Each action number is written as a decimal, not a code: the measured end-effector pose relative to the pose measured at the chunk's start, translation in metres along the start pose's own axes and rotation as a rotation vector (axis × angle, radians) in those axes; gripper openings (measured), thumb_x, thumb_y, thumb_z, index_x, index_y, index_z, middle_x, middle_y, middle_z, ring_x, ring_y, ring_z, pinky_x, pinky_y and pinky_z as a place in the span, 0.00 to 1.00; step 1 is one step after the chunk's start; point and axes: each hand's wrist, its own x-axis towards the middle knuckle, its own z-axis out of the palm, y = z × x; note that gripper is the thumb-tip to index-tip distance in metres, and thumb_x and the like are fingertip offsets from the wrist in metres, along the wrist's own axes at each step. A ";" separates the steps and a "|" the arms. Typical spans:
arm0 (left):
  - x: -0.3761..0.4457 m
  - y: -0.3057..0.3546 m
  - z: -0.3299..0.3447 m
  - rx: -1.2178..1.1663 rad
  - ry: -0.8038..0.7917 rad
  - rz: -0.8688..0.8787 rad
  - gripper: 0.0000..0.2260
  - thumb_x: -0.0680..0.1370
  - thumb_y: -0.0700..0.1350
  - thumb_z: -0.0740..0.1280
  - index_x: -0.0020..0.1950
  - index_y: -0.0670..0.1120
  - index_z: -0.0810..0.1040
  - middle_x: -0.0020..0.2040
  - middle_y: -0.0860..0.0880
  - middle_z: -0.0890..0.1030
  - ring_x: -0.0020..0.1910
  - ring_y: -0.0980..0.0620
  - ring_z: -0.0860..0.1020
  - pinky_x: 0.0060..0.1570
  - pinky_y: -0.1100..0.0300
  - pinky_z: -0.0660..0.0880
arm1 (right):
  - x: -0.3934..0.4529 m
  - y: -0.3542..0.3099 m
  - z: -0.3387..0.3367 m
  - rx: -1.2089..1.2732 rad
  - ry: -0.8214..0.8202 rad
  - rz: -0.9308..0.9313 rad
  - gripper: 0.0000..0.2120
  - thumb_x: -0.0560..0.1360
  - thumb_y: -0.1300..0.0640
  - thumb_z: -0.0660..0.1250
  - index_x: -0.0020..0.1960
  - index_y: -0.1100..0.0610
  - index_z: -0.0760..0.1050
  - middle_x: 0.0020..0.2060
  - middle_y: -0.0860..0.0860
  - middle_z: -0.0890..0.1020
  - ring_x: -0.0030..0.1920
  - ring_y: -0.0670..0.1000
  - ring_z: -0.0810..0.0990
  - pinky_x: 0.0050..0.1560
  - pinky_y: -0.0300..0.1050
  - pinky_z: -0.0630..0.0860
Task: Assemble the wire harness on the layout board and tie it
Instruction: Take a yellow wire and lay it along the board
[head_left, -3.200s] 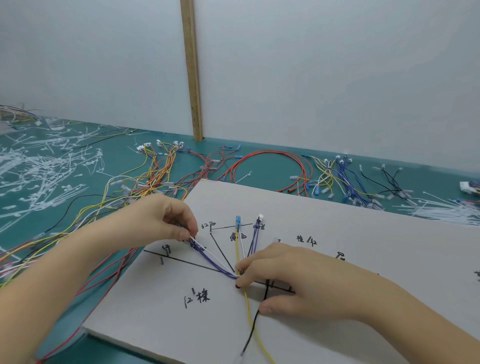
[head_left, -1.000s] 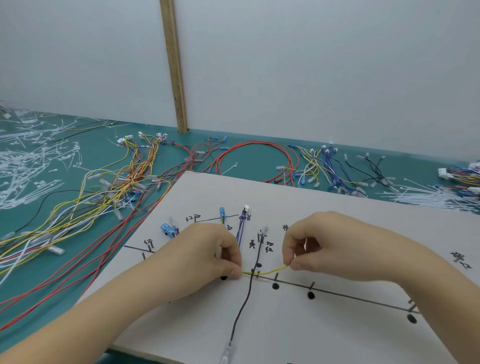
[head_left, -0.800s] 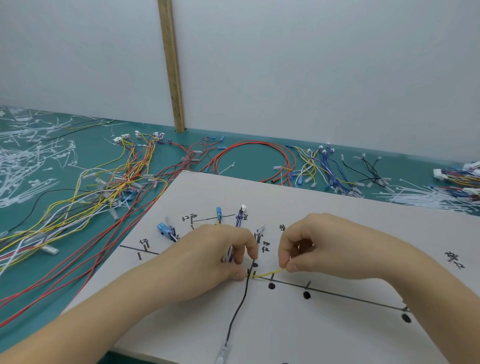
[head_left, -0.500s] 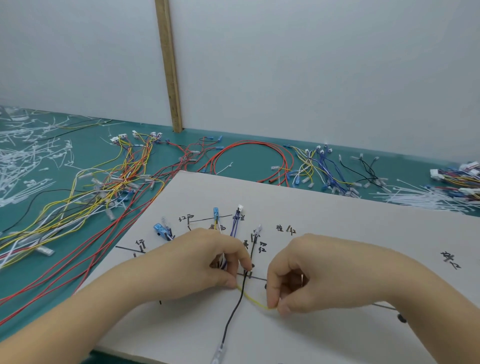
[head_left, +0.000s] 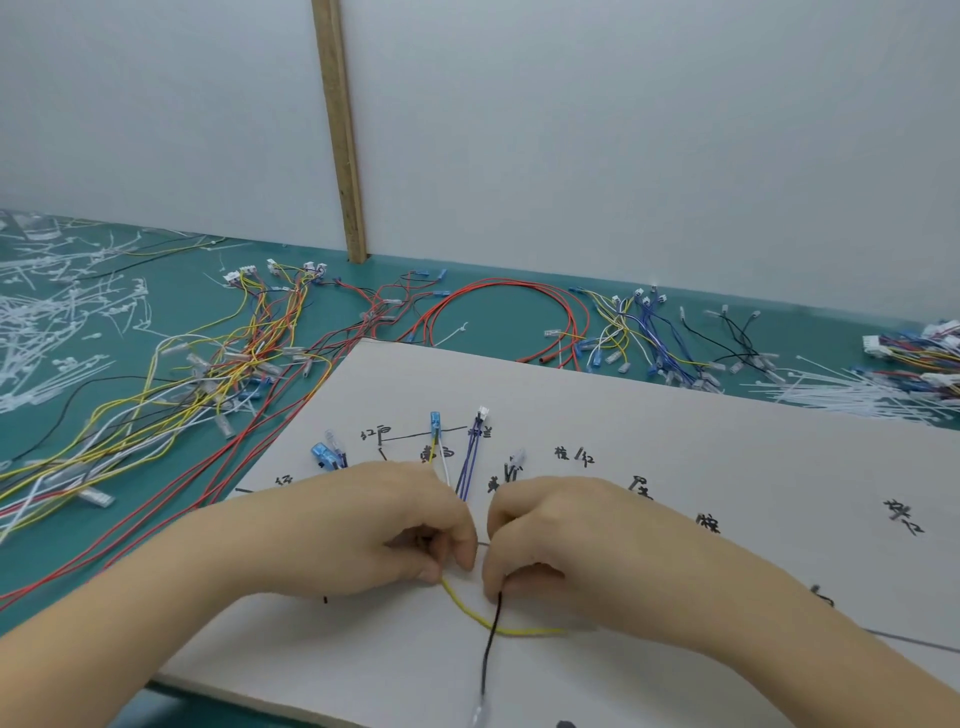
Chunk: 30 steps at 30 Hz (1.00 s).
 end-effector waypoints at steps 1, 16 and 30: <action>0.000 -0.001 0.000 0.016 -0.003 0.027 0.13 0.72 0.49 0.64 0.53 0.64 0.69 0.44 0.65 0.75 0.48 0.67 0.69 0.48 0.74 0.65 | 0.000 0.001 -0.001 -0.011 -0.001 0.000 0.10 0.76 0.56 0.63 0.51 0.47 0.80 0.45 0.45 0.74 0.42 0.41 0.67 0.43 0.39 0.66; -0.015 0.001 0.008 -0.166 0.138 -0.002 0.09 0.74 0.46 0.63 0.44 0.62 0.73 0.42 0.61 0.74 0.46 0.62 0.72 0.47 0.71 0.67 | -0.008 0.002 -0.007 -0.133 -0.080 -0.037 0.13 0.78 0.55 0.57 0.57 0.49 0.78 0.52 0.44 0.79 0.53 0.46 0.70 0.54 0.47 0.71; -0.013 0.011 0.013 -0.267 0.405 -0.124 0.09 0.71 0.47 0.60 0.45 0.62 0.72 0.38 0.61 0.80 0.38 0.55 0.75 0.40 0.65 0.71 | -0.010 -0.003 -0.010 -0.132 -0.122 -0.007 0.12 0.75 0.44 0.61 0.53 0.46 0.79 0.45 0.45 0.80 0.49 0.46 0.71 0.46 0.47 0.73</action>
